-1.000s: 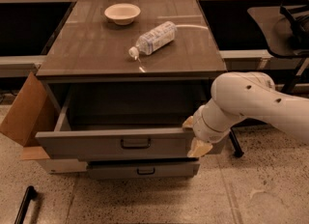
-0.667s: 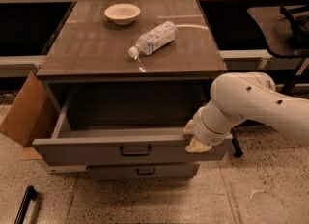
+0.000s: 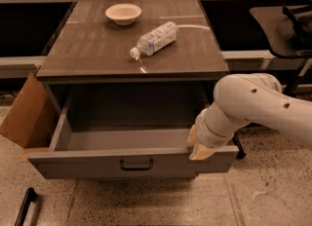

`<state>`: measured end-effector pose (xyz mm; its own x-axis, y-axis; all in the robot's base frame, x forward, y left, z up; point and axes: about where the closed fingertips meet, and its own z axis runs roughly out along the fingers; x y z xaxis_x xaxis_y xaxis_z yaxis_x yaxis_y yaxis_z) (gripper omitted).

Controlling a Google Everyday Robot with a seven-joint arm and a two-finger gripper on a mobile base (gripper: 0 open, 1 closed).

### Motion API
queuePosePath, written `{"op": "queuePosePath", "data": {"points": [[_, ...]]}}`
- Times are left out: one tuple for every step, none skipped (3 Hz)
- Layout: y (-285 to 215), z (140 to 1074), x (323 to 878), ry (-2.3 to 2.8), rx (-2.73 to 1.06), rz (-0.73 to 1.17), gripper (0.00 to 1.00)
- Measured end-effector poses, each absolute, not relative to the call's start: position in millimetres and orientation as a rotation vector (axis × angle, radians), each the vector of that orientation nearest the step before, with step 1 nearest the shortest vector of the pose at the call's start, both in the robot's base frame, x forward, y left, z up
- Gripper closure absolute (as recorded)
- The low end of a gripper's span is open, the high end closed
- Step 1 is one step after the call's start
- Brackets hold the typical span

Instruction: Open top drawer

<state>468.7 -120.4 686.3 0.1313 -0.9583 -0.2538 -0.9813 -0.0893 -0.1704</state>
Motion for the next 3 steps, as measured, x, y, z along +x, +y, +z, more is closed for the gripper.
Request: {"op": "queuePosePath", "data": {"points": [[-120,687,468,1.889,-2.119,0.108,0.39],[-122,689,469,1.887,-2.120,0.106,0.08],[-134,696,476,1.878,-2.119,0.110,0.00]]}}
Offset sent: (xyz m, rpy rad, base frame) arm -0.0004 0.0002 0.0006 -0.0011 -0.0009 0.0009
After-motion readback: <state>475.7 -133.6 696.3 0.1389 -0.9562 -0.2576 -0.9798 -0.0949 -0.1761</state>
